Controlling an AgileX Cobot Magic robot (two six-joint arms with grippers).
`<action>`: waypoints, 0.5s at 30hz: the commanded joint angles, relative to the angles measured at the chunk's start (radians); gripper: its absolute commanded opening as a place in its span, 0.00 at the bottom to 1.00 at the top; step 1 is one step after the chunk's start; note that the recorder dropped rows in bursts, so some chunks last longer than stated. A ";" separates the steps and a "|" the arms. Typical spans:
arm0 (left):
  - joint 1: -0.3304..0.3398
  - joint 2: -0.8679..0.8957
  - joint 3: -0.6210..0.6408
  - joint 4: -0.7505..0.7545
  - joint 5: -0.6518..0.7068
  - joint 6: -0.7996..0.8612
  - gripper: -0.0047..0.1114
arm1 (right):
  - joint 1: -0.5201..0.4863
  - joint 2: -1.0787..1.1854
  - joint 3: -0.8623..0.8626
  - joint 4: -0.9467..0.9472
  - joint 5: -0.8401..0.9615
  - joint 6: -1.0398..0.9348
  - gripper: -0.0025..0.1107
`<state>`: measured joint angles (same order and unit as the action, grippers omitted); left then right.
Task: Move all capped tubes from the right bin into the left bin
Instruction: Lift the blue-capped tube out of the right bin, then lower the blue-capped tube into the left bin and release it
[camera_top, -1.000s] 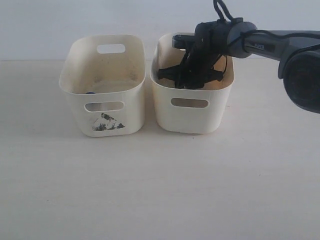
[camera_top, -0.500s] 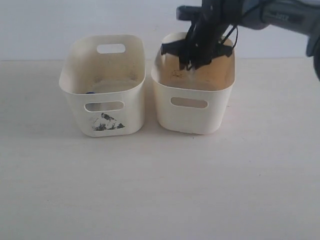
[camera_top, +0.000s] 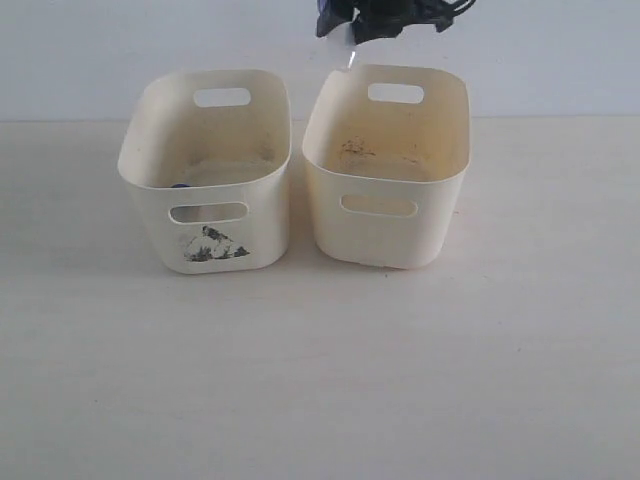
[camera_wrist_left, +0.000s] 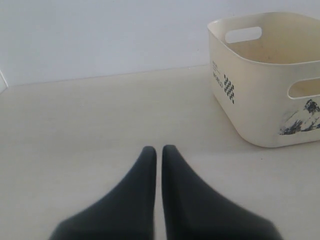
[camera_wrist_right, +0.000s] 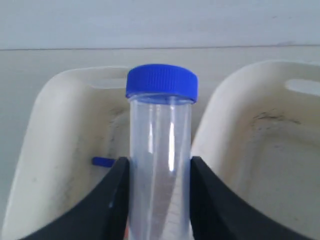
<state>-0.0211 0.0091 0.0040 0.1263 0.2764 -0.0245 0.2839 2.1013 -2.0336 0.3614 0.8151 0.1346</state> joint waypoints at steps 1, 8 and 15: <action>0.001 -0.002 -0.004 -0.007 -0.015 -0.012 0.08 | 0.041 0.004 -0.002 0.099 0.003 -0.059 0.02; 0.001 -0.002 -0.004 -0.007 -0.015 -0.012 0.08 | 0.085 0.004 -0.002 0.097 0.005 -0.056 0.02; 0.001 -0.002 -0.004 -0.007 -0.015 -0.012 0.08 | 0.085 0.004 -0.002 0.064 0.119 -0.070 0.02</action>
<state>-0.0211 0.0091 0.0040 0.1263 0.2764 -0.0245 0.3701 2.1071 -2.0336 0.4439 0.8936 0.0854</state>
